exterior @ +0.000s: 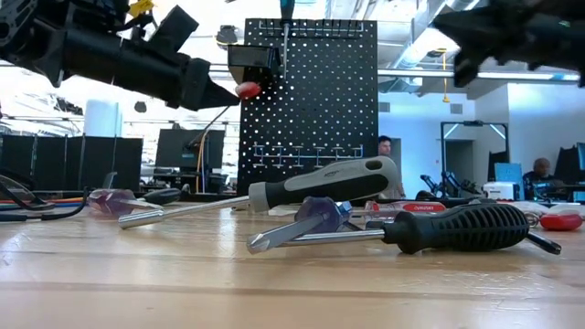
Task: Hang tools onto peg board
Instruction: Hang the red allen wrench on the black pegboard
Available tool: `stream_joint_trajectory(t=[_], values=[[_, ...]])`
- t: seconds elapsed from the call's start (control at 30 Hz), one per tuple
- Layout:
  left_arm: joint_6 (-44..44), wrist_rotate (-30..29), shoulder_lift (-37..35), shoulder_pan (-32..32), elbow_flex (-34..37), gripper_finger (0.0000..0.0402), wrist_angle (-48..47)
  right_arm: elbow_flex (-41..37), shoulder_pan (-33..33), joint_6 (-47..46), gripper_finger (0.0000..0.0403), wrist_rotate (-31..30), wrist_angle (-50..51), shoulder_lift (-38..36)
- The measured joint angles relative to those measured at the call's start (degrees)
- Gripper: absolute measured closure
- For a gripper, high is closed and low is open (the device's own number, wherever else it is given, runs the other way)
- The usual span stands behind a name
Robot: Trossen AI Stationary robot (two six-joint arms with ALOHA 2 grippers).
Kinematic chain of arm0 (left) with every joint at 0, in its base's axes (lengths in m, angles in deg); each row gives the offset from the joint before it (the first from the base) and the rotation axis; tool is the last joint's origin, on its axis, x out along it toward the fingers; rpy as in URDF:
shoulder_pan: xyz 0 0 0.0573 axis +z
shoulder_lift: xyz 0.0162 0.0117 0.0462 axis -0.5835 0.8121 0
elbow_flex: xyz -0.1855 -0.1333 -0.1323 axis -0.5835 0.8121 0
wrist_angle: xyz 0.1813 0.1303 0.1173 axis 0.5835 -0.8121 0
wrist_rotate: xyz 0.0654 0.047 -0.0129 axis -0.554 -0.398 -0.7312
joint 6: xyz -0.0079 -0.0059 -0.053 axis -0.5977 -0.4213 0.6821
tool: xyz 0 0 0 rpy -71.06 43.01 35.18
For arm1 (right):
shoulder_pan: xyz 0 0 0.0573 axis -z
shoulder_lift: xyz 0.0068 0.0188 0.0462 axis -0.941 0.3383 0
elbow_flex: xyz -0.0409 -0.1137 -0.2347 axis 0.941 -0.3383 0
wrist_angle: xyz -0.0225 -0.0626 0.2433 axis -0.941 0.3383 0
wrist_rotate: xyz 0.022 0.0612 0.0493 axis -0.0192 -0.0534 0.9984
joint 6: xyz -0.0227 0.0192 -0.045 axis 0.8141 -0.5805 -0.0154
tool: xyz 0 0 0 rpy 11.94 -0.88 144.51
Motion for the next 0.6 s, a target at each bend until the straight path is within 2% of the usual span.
stream_joint_trajectory(t=[0.17,0.3,0.4,0.5,0.6], values=[[-1.0,-0.3,0.0,0.0,-2.0,0.0401,-2.2,10.3,2.8,0.0,0.0382,0.0,0.0,17.1],[-1.5,-2.0,0.0,-0.6,-3.0,0.0401,-2.7,19.0,4.7,0.0,0.035,1.6,0.0,28.4],[-2.4,-7.5,0.0,-2.1,-3.0,0.0401,-4.7,25.1,5.3,-0.9,0.0309,3.2,0.7,35.1],[-3.1,-15.8,0.1,-3.5,-3.0,0.0401,-10.4,32.0,5.9,-3.8,0.0264,3.2,6.6,41.1],[-0.4,-21.0,1.4,-4.6,-3.0,0.0401,-13.8,39.2,5.9,-4.6,0.0224,1.8,12.4,47.6]])
